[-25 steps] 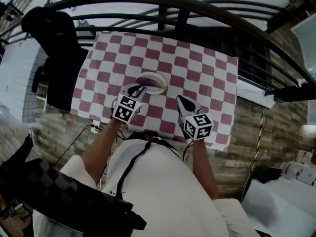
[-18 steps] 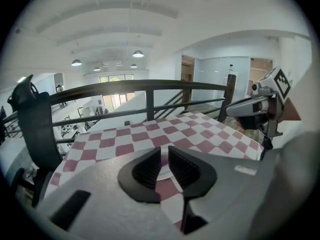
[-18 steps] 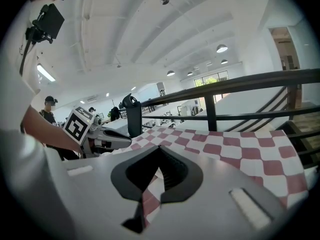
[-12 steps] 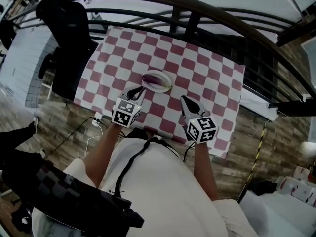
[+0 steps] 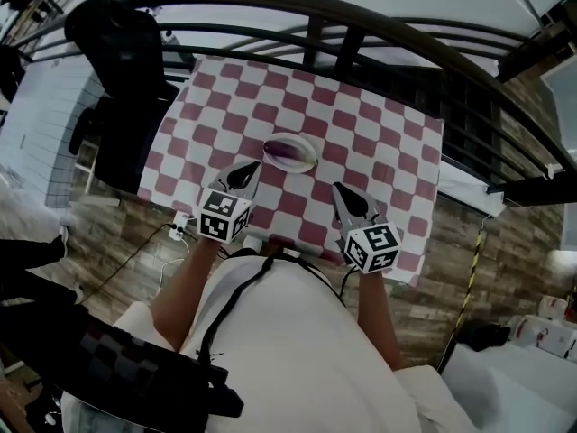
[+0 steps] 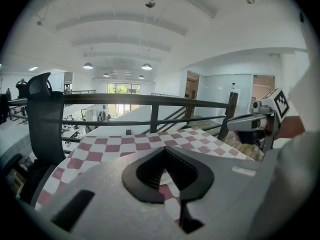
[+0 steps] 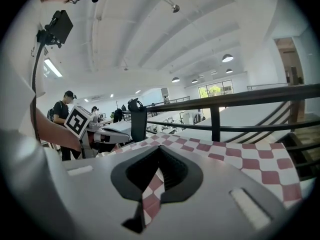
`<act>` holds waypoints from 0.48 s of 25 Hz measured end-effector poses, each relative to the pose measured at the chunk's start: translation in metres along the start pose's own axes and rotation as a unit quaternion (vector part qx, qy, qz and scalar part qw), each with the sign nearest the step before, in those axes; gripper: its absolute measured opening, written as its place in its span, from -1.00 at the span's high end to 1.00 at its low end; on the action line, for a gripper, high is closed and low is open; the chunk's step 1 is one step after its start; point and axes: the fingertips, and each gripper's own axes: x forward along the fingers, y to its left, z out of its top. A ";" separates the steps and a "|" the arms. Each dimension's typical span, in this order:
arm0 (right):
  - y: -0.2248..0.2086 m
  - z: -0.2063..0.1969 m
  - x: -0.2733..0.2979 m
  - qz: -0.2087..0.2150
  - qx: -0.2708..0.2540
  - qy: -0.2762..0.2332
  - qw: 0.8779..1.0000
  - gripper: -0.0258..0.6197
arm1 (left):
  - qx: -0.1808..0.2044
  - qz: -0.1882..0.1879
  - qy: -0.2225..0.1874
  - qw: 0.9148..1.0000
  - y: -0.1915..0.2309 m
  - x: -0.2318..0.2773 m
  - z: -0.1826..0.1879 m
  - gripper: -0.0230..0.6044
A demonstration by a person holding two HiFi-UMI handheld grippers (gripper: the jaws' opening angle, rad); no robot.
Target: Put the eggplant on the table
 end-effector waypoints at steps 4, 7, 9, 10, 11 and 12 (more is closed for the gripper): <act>0.011 0.005 -0.002 -0.020 0.007 -0.013 1.000 0.90 | -0.007 -0.017 -0.013 1.000 0.007 -0.017 0.001 0.90; 0.016 0.003 0.000 -0.034 0.014 -0.013 0.999 0.90 | -0.005 -0.028 -0.016 0.999 0.014 -0.024 0.000 0.90; 0.018 0.001 0.002 -0.043 0.014 -0.008 0.999 0.90 | -0.003 -0.036 -0.014 0.999 0.019 -0.025 -0.002 0.90; 0.019 0.000 0.004 -0.047 0.014 -0.006 0.999 0.90 | -0.003 -0.040 -0.013 0.999 0.021 -0.025 -0.002 0.90; 0.020 0.000 0.005 -0.051 0.013 -0.004 0.999 0.90 | -0.003 -0.044 -0.013 0.999 0.024 -0.026 -0.003 0.90; 0.021 0.000 0.007 -0.054 0.012 -0.003 0.998 0.90 | -0.003 -0.047 -0.012 0.999 0.027 -0.026 -0.003 0.90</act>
